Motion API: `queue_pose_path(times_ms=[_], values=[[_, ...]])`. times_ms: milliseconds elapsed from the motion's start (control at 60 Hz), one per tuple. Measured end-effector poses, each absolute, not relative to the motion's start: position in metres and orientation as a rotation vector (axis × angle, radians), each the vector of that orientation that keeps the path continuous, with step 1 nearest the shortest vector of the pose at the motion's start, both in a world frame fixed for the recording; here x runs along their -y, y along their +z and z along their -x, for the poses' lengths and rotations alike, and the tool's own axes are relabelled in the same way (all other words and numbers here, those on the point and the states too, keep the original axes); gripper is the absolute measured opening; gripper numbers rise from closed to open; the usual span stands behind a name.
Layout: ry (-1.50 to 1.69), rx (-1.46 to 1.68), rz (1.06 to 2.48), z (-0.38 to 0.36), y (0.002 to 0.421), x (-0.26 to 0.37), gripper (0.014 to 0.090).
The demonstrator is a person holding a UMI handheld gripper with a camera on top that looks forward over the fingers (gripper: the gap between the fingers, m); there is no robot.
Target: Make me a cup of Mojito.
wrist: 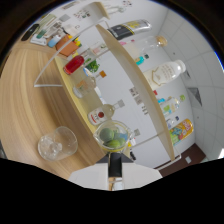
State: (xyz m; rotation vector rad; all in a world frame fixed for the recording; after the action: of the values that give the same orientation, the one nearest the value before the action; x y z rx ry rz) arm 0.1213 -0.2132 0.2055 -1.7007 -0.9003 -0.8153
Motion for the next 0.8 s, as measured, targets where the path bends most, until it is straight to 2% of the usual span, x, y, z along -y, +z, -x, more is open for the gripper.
queue_pose_path(times_ms=[383, 633, 800], values=[[-1.077, 1.529, 1.236, -0.092, 0.199, 0.209, 0.0154], [-1.1, 1.558, 1.2, -0.096, 0.198, 0.205, 0.0154], [-0.99, 1.394, 1.307, -0.097, 0.219, 0.213, 0.0153]])
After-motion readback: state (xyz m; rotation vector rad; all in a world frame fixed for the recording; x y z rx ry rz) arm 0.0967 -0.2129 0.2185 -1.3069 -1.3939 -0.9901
